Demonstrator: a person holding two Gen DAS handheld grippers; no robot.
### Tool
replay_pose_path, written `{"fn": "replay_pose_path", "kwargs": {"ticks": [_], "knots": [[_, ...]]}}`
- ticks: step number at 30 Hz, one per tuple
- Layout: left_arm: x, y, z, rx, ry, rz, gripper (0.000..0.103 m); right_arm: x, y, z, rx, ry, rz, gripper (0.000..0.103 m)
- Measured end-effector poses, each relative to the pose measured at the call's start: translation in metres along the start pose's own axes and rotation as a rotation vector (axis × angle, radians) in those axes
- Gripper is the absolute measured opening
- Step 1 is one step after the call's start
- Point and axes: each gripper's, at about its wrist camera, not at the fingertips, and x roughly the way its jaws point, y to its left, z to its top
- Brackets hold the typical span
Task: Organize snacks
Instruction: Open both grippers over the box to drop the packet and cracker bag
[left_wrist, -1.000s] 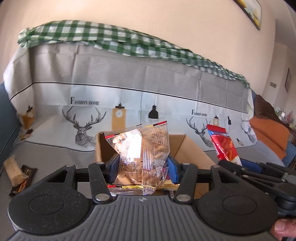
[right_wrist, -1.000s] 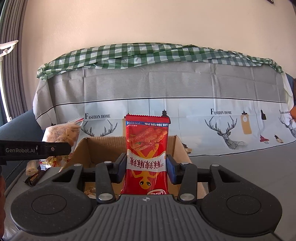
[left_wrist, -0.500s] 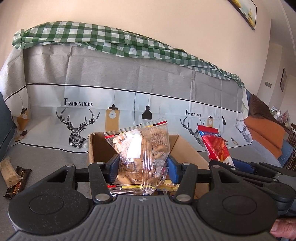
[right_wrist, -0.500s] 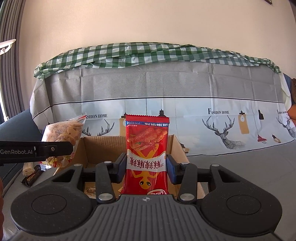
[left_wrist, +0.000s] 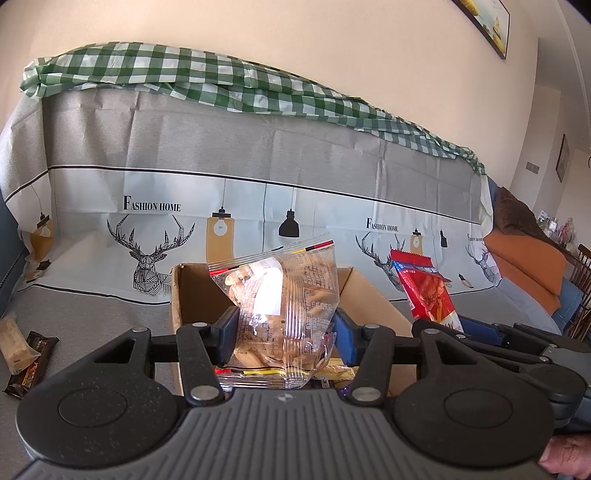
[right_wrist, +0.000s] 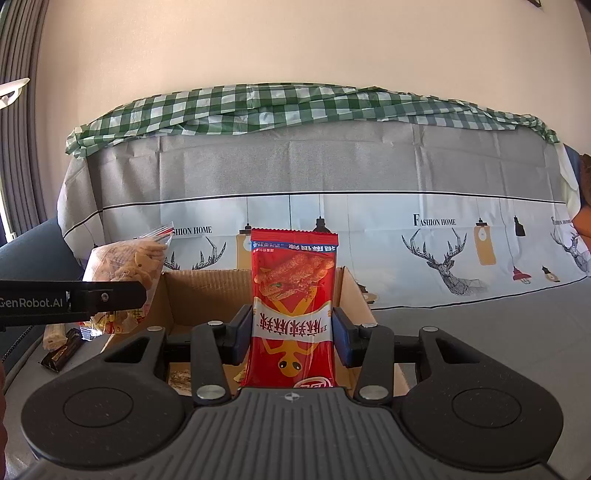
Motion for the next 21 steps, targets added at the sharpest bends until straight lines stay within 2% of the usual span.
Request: {"fn": "replay_pose_path", "kwargs": {"ticks": [9,11,12,13,14,21], "knots": [[0.0006,-0.0003,0.0002,-0.007,0.0,-0.007,0.058,0.0024,-0.0008,-0.0007,0.006,0.012,0.0,0.047],[0.0011,-0.0006,-0.0004,-0.013,0.005,-0.018,0.062,0.0044,-0.0009,-0.0014,0.01,0.027,0.008,0.052],[0.0021,-0.0001,-0.0007,-0.017,0.012,-0.025,0.07,0.0069,-0.001,-0.0016,0.008,0.039,0.011,0.058],[0.0026,-0.0003,-0.0011,-0.021,0.014,-0.032,0.075,0.0082,-0.0001,-0.0024,0.001,0.045,0.004,0.071],[0.002,-0.0009,-0.0013,-0.02,0.007,-0.031,0.076,0.0084,0.0012,-0.0025,-0.007,0.042,-0.007,0.08],[0.0003,-0.0024,-0.0019,-0.009,-0.026,-0.033,0.076,0.0094,0.0015,-0.0032,-0.005,0.044,-0.017,0.083]]}}
